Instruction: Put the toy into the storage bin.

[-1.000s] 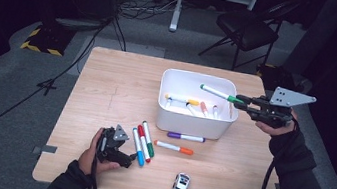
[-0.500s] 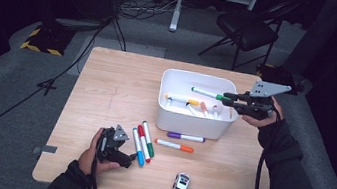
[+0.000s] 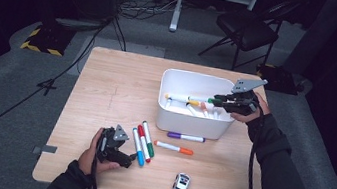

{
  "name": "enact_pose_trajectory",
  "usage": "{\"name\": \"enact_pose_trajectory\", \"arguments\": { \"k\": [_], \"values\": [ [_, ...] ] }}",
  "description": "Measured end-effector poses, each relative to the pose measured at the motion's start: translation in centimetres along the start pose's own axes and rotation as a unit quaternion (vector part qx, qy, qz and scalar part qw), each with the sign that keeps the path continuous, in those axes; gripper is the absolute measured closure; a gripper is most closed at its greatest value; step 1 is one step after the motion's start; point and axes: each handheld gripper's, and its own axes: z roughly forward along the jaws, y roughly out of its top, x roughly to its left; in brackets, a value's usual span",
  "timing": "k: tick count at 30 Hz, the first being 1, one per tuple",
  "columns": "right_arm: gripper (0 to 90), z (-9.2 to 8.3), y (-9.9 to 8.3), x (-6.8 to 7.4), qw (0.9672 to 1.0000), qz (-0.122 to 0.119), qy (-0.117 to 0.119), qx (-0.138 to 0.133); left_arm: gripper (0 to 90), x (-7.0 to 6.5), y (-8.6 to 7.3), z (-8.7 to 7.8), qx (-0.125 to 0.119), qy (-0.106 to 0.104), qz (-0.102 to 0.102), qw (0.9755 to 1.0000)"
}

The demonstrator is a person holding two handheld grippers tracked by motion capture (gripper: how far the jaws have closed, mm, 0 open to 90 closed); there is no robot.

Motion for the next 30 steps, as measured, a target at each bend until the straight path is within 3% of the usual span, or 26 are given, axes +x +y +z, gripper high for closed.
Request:
{"name": "enact_pose_trajectory", "arguments": {
  "k": [9, 17, 22, 30],
  "values": [
    [75.3, -0.1, -0.6, -0.4, 0.9989, 0.006, 0.008, 0.045, 0.6, 0.0, 0.0, 0.0, 0.0, -0.001, 0.0, 1.0],
    [75.3, -0.8, -1.4, -0.9, 0.9959, 0.018, 0.011, 0.088, 0.6, 0.0, 0.0, 0.0, 0.0, -0.001, 0.0, 1.0],
    [75.2, -1.2, -1.4, -0.9, 0.995, 0.017, 0.012, 0.097, 0.6, 0.0, 0.0, 0.0, 0.0, -0.001, 0.0, 1.0],
    [74.7, -2.0, -1.3, -0.9, 0.9966, 0.021, 0.012, 0.079, 0.6, 0.0, 0.0, 0.0, 0.0, -0.001, 0.0, 1.0]
  ]
}}
